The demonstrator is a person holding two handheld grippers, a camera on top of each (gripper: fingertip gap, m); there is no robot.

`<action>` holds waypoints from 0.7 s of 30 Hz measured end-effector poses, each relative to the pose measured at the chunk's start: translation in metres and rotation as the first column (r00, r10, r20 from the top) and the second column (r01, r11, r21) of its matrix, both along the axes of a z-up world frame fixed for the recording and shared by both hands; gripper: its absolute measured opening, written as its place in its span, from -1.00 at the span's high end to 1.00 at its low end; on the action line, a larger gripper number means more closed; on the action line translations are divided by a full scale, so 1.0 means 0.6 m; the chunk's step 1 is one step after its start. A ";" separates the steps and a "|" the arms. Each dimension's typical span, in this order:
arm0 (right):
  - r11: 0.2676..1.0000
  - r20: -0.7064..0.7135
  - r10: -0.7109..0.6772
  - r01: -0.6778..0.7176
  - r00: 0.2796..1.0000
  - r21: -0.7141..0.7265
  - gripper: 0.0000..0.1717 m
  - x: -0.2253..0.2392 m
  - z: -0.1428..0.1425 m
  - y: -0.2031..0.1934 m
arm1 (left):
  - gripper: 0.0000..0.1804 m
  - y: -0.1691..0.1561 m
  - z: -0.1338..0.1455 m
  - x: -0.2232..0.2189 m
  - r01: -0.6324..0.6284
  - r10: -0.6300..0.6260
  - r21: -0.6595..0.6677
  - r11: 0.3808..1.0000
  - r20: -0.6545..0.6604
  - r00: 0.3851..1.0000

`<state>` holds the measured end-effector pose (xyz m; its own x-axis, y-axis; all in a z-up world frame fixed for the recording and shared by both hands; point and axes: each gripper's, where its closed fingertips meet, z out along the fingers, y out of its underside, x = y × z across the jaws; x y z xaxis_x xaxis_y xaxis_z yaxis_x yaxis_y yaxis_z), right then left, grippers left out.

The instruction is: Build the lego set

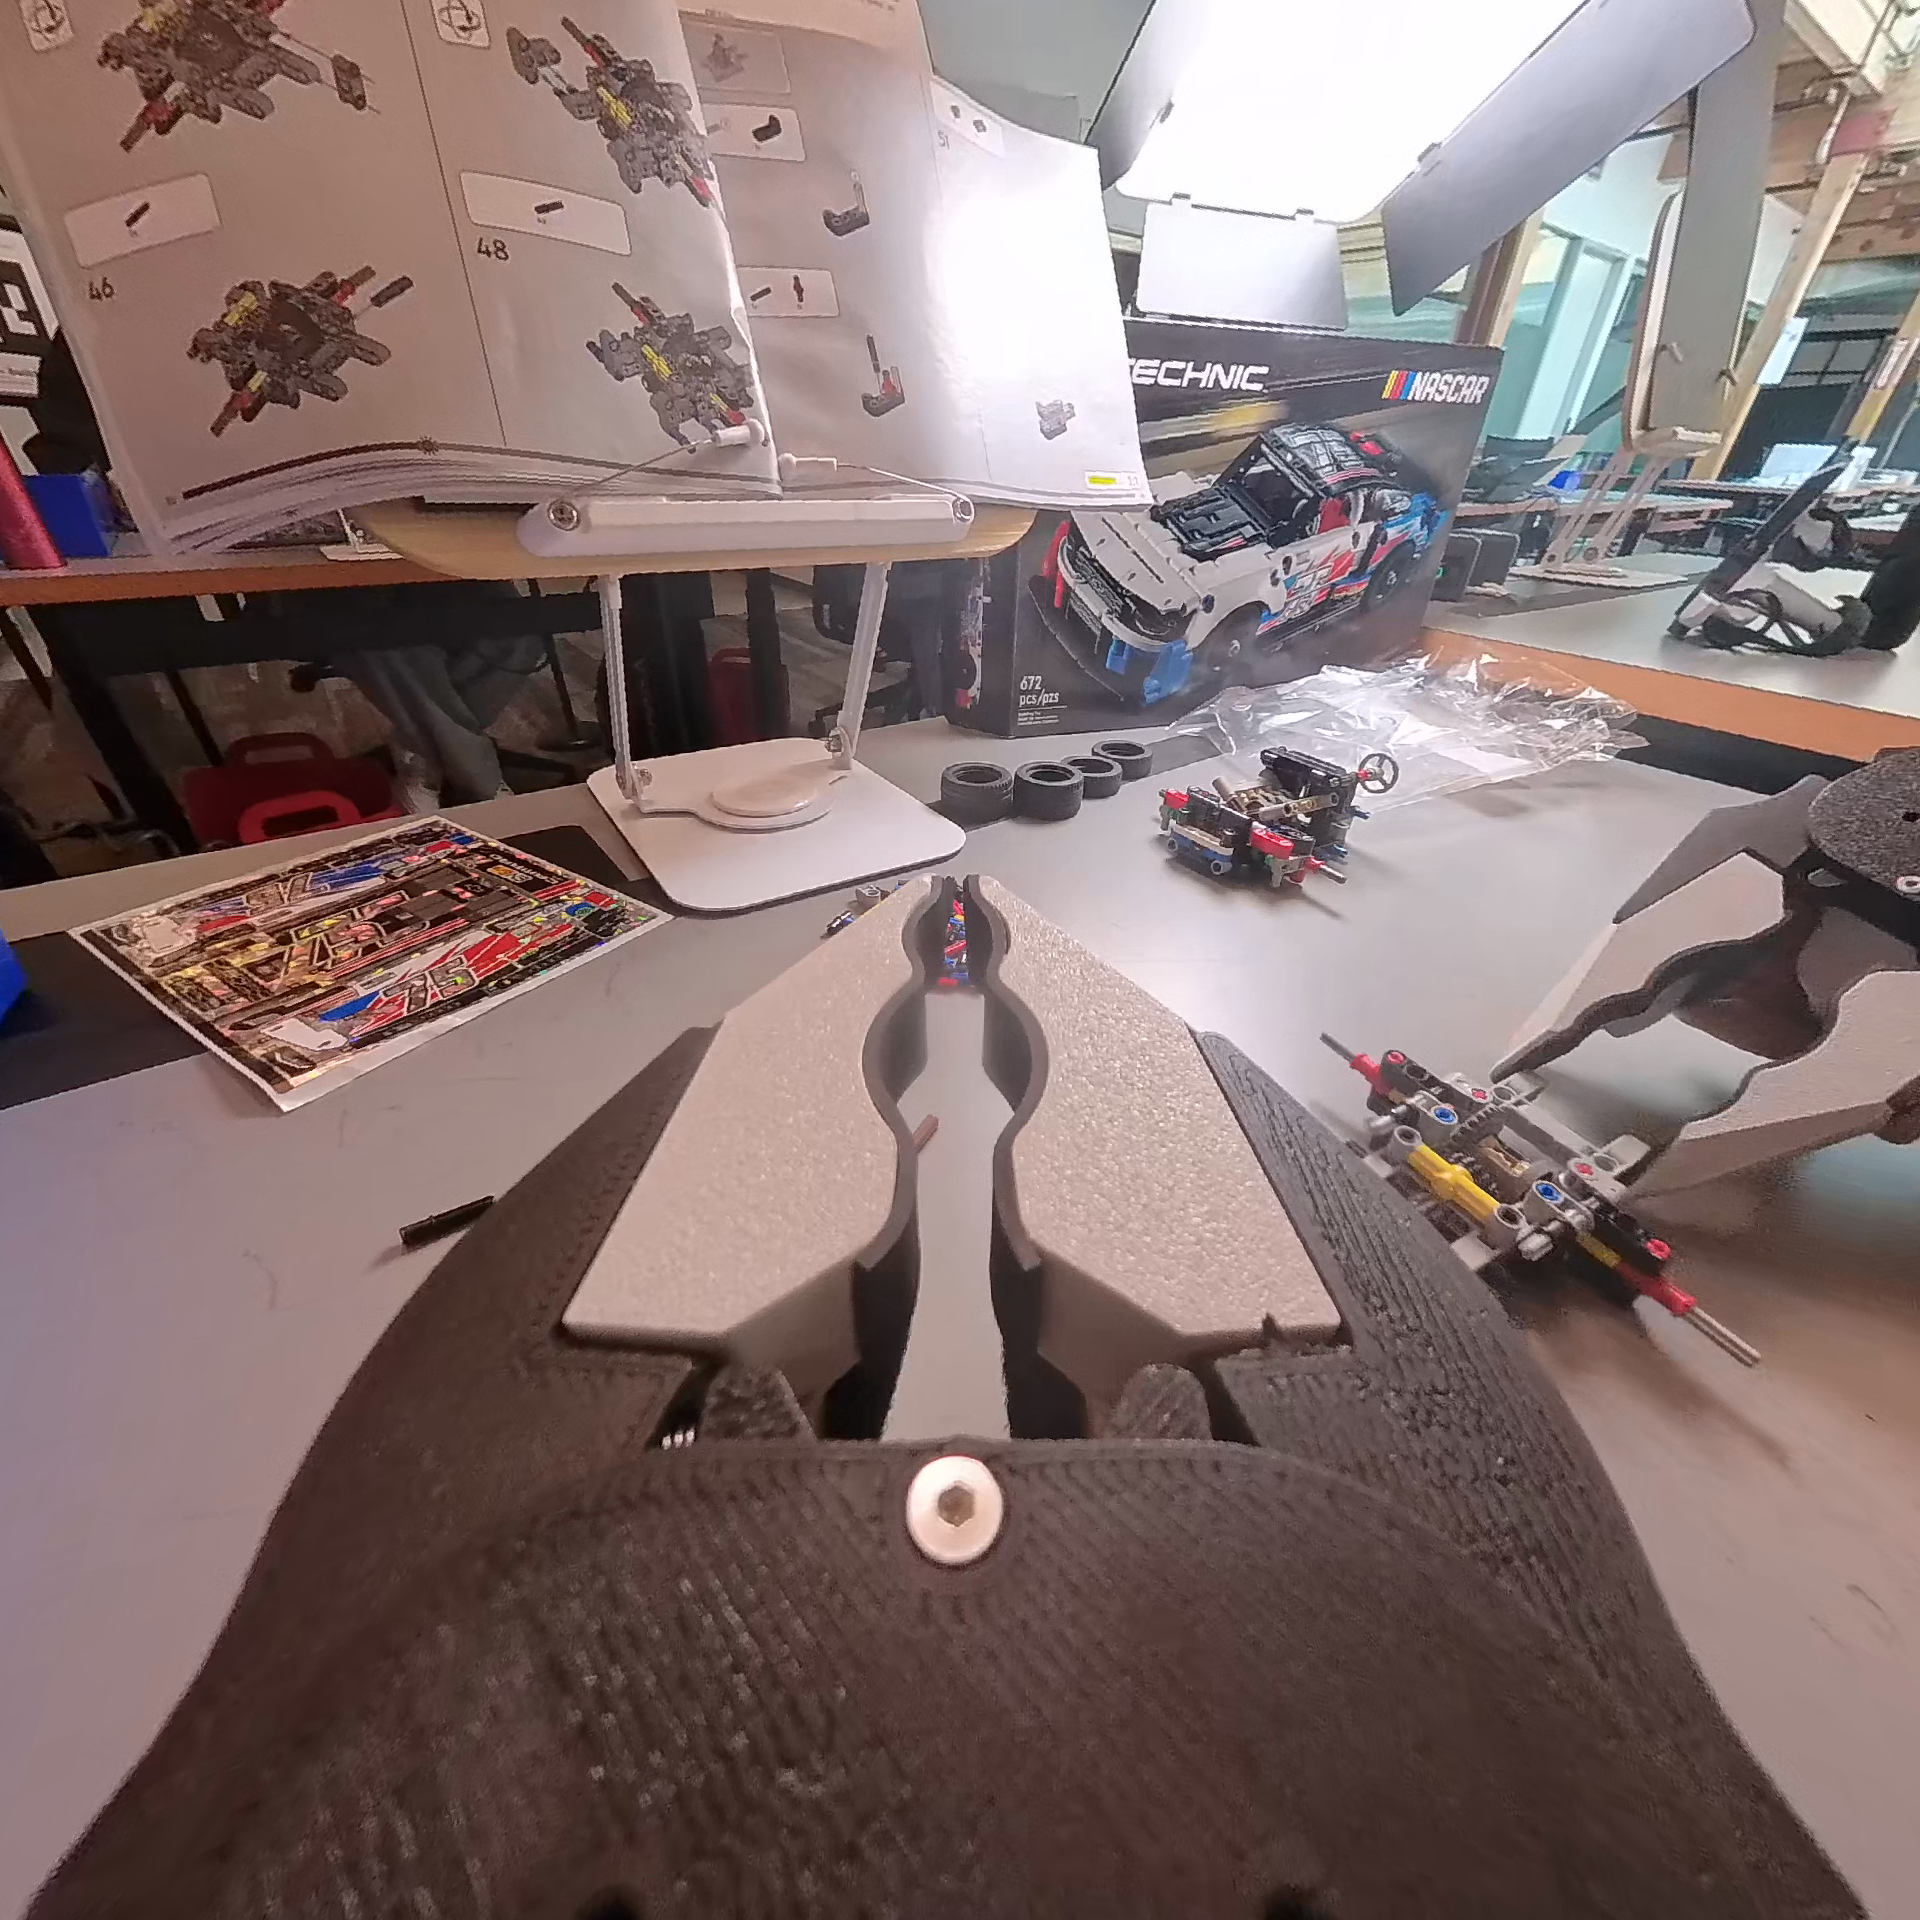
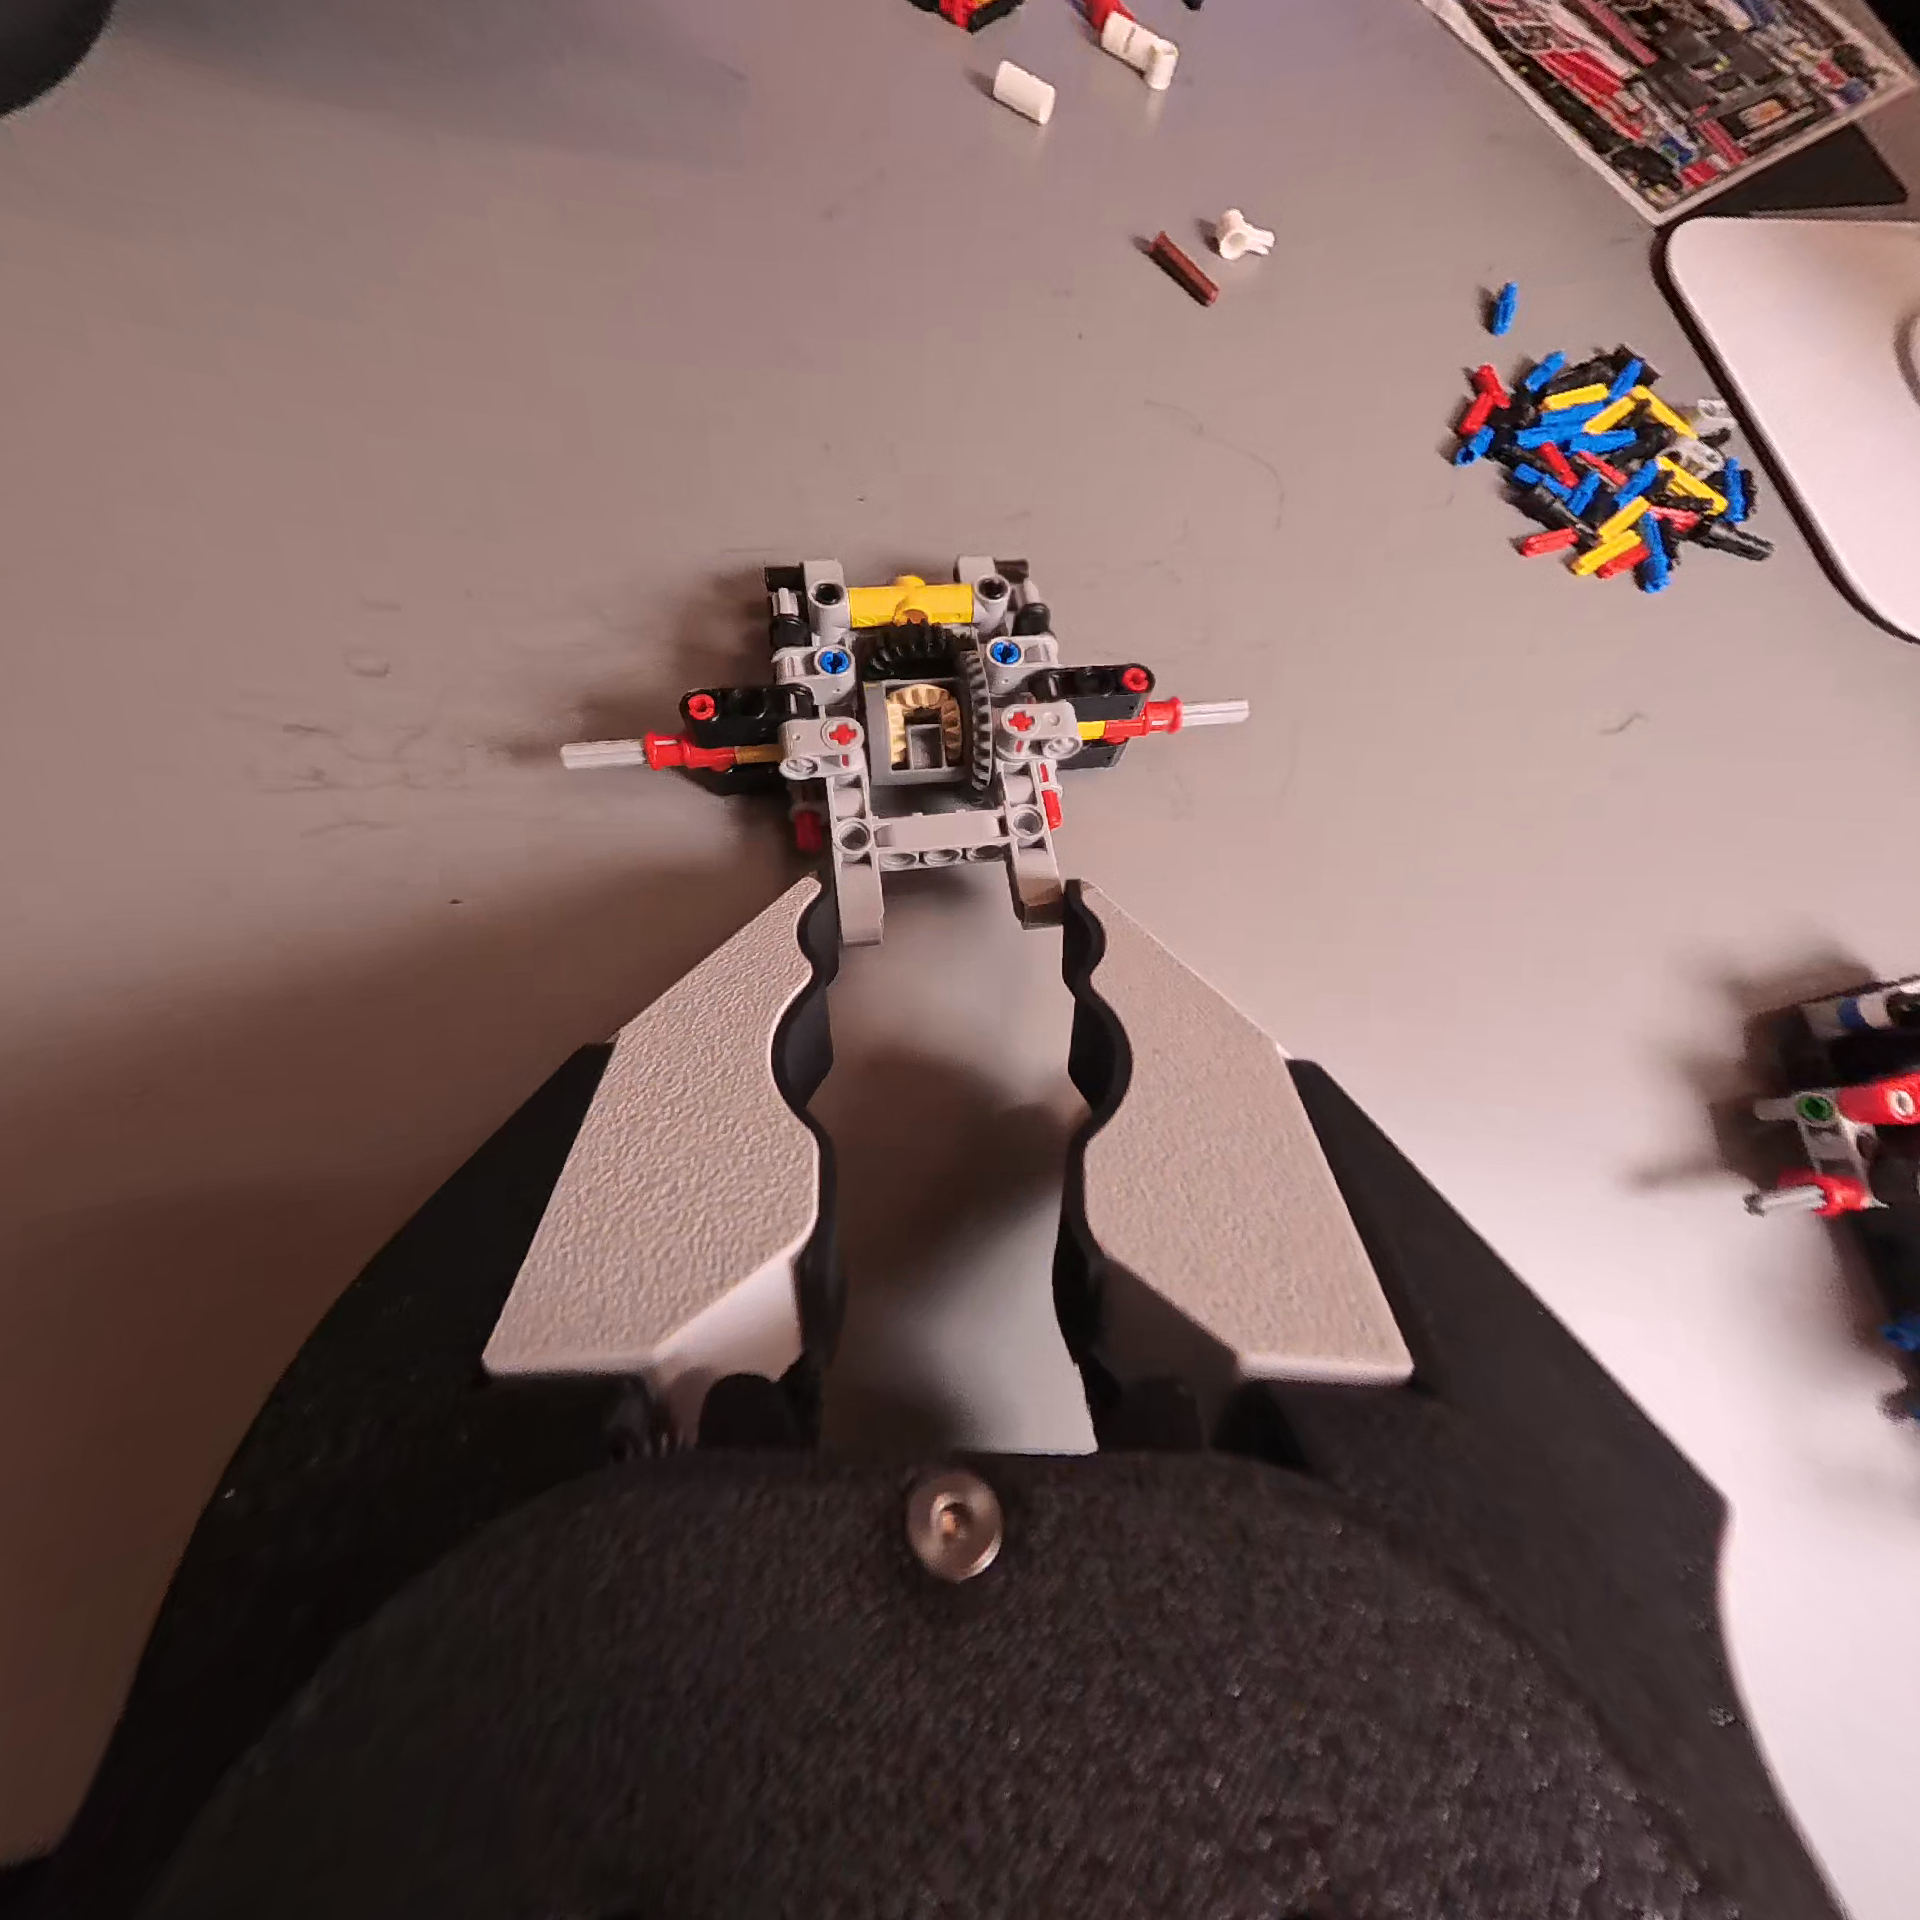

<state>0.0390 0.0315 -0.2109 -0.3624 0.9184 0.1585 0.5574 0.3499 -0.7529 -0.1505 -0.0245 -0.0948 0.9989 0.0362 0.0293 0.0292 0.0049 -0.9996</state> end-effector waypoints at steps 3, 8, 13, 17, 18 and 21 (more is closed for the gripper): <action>0.997 -0.010 -0.081 0.081 0.997 0.001 0.52 -0.006 0.000 0.022 | 0.99 -0.001 0.002 0.000 0.000 0.000 0.004 1.000 -0.002 1.000; 0.997 -0.017 -0.078 0.078 0.997 -0.016 0.52 -0.006 0.000 0.021 | 0.99 0.000 -0.001 -0.001 0.001 -0.001 -0.001 1.000 0.006 1.000; 1.000 -0.013 0.016 -0.016 1.000 -0.012 0.51 0.002 -0.001 -0.003 | 0.98 0.000 0.001 -0.001 0.001 -0.001 -0.001 1.000 0.001 1.000; 1.000 -0.044 0.014 -0.014 0.999 -0.014 0.37 0.003 0.016 0.002 | 0.94 0.004 0.000 -0.006 -0.006 0.005 -0.011 1.000 -0.024 1.000; 0.999 -0.068 0.009 -0.012 0.998 -0.037 0.36 0.003 0.028 0.004 | 0.92 0.006 0.000 -0.008 -0.006 0.006 -0.016 1.000 -0.021 1.000; 0.997 -0.151 -0.031 0.019 0.988 -0.079 0.37 0.001 0.067 0.018 | 0.80 0.015 0.011 -0.020 -0.007 0.006 -0.010 1.000 -0.022 1.000</action>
<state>0.0394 0.0421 -0.1707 -0.3164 0.9385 0.1384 0.4423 0.2750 -0.8536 -0.1625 -0.0158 -0.0885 0.9991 0.0428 0.0069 0.0072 -0.0052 -1.0000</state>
